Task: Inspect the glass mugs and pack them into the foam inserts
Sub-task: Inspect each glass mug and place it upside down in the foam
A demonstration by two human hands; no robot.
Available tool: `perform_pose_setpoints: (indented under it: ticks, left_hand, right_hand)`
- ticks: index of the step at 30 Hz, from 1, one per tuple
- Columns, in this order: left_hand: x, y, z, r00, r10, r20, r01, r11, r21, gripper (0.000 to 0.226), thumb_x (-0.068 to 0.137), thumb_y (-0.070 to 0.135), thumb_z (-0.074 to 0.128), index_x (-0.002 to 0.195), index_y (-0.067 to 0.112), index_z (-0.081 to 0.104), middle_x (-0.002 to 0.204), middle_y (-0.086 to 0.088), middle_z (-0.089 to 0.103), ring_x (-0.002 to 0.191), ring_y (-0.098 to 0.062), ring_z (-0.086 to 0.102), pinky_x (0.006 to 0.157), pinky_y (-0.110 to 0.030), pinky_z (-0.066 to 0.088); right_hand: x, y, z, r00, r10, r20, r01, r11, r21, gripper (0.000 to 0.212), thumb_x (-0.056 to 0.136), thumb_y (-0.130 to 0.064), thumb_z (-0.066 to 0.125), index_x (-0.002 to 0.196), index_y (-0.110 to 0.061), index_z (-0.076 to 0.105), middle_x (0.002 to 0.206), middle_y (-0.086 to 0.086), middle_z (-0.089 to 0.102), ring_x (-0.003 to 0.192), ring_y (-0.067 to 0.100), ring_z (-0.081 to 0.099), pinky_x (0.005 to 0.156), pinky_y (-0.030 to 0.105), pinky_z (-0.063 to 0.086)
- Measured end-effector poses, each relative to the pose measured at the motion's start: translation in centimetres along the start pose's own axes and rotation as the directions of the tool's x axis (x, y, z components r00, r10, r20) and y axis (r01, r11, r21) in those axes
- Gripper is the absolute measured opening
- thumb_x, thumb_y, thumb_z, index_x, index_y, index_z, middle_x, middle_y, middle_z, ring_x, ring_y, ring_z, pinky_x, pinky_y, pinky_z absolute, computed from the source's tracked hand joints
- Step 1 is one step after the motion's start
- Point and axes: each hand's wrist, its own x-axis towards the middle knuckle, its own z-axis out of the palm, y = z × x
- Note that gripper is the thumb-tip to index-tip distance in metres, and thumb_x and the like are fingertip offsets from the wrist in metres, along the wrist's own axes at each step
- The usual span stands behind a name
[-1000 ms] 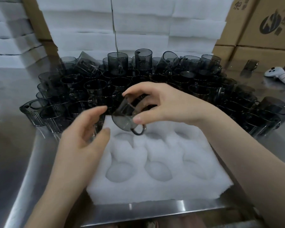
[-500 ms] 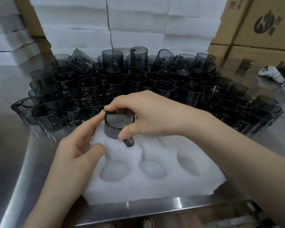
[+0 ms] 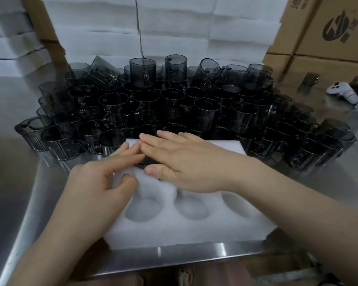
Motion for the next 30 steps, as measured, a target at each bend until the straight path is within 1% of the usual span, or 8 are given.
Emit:
perform_pose_setpoints:
  ticks: [2, 5, 7, 9, 12, 14, 20, 30]
  left_hand:
    - [0.3, 0.5, -0.2, 1.0, 0.007, 0.001, -0.007, 0.993, 0.117, 0.039, 0.071, 0.028, 0.055, 0.103, 0.044, 0.07, 0.125, 0.023, 0.062, 0.083, 0.003, 0.066, 0.069, 0.0, 0.04]
    - [1.0, 1.3, -0.1, 0.998, 0.055, -0.014, -0.05, 0.967, 0.251, 0.032, 0.079, 0.009, 0.063, 0.098, 0.031, 0.076, 0.108, 0.018, 0.072, 0.091, 0.02, 0.051, 0.061, -0.002, 0.04]
    - [1.5, 2.2, -0.1, 0.998, 0.061, -0.032, -0.049, 0.951, 0.304, 0.031, 0.08, 0.013, 0.059, 0.098, 0.031, 0.076, 0.07, 0.028, 0.069, 0.072, 0.014, 0.058, 0.053, -0.008, 0.038]
    - [2.3, 3.3, 0.1, 0.995, 0.098, 0.004, -0.094, 0.934, 0.345, 0.03, 0.084, 0.029, 0.051, 0.105, 0.034, 0.073, 0.075, 0.026, 0.068, 0.07, 0.003, 0.06, 0.067, -0.026, 0.048]
    - [4.3, 4.7, 1.3, 0.956, 0.25, 0.15, -0.286, 0.907, 0.309, 0.04, 0.083, 0.033, 0.046, 0.116, 0.029, 0.068, 0.119, 0.015, 0.066, 0.111, -0.008, 0.059, 0.096, -0.036, 0.049]
    - [6.1, 5.4, 2.4, 0.906, 0.347, 0.242, -0.405, 0.877, 0.26, 0.037, 0.086, 0.026, 0.049, 0.119, 0.023, 0.068, 0.124, 0.009, 0.065, 0.116, -0.011, 0.058, 0.099, -0.037, 0.048]
    - [9.9, 4.6, 5.4, 0.884, 0.343, 0.317, -0.411, 0.893, 0.181, 0.028, 0.09, 0.009, 0.054, 0.111, 0.018, 0.071, 0.094, 0.011, 0.067, 0.088, -0.007, 0.062, 0.09, -0.03, 0.049]
    - [10.3, 3.2, 5.6, 0.931, 0.267, 0.25, -0.284, 0.958, 0.037, 0.029, 0.087, 0.003, 0.056, 0.106, 0.019, 0.071, 0.099, 0.007, 0.072, 0.085, 0.0, 0.063, 0.08, -0.01, 0.049]
  right_hand:
    - [0.0, 0.2, -0.1, 1.0, -0.022, -0.007, 0.022, 1.0, 0.02, 0.059, 0.102, -0.052, 0.022, 0.156, -0.031, 0.007, 0.163, -0.014, -0.005, 0.15, 0.008, -0.008, 0.121, 0.037, -0.003]
    - [-0.1, 0.4, -0.8, 0.962, -0.072, -0.262, 0.119, 0.979, 0.165, 0.043, 0.104, -0.029, 0.041, 0.146, -0.016, 0.044, 0.158, 0.005, 0.032, 0.146, 0.018, 0.024, 0.118, 0.027, 0.014]
    - [-0.3, 1.1, -1.7, 0.808, 0.024, -0.589, 0.136, 0.965, 0.226, 0.032, 0.097, -0.015, 0.051, 0.123, -0.006, 0.066, 0.131, 0.01, 0.063, 0.125, 0.023, 0.054, 0.108, 0.031, 0.036]
    - [-0.4, 2.9, -2.9, 0.657, 0.154, -0.738, 0.018, 0.975, 0.22, 0.029, 0.09, -0.012, 0.056, 0.114, -0.006, 0.07, 0.117, 0.009, 0.069, 0.114, 0.025, 0.061, 0.102, 0.034, 0.041]
    - [-0.5, 5.9, -4.2, 0.688, 0.345, -0.639, -0.272, 0.938, 0.213, 0.045, 0.086, -0.022, 0.062, 0.13, -0.013, 0.06, 0.132, 0.009, 0.059, 0.127, 0.025, 0.048, 0.108, 0.031, 0.031]
    - [-0.7, 6.9, -4.2, 0.721, 0.436, -0.539, -0.355, 0.9, 0.254, 0.056, 0.084, -0.027, 0.065, 0.138, -0.016, 0.053, 0.138, 0.01, 0.054, 0.131, 0.025, 0.044, 0.108, 0.031, 0.031]
    - [-0.6, 7.7, -4.9, 0.779, 0.44, -0.447, -0.378, 0.898, 0.226, 0.069, 0.082, -0.031, 0.068, 0.146, -0.023, 0.042, 0.148, 0.001, 0.048, 0.137, 0.021, 0.041, 0.112, 0.038, 0.032]
    - [-0.9, 8.8, -4.5, 0.774, 0.433, -0.463, -0.414, 0.898, 0.149, 0.071, 0.083, -0.041, 0.068, 0.147, -0.033, 0.039, 0.141, -0.01, 0.052, 0.14, 0.016, 0.035, 0.117, 0.057, 0.004]
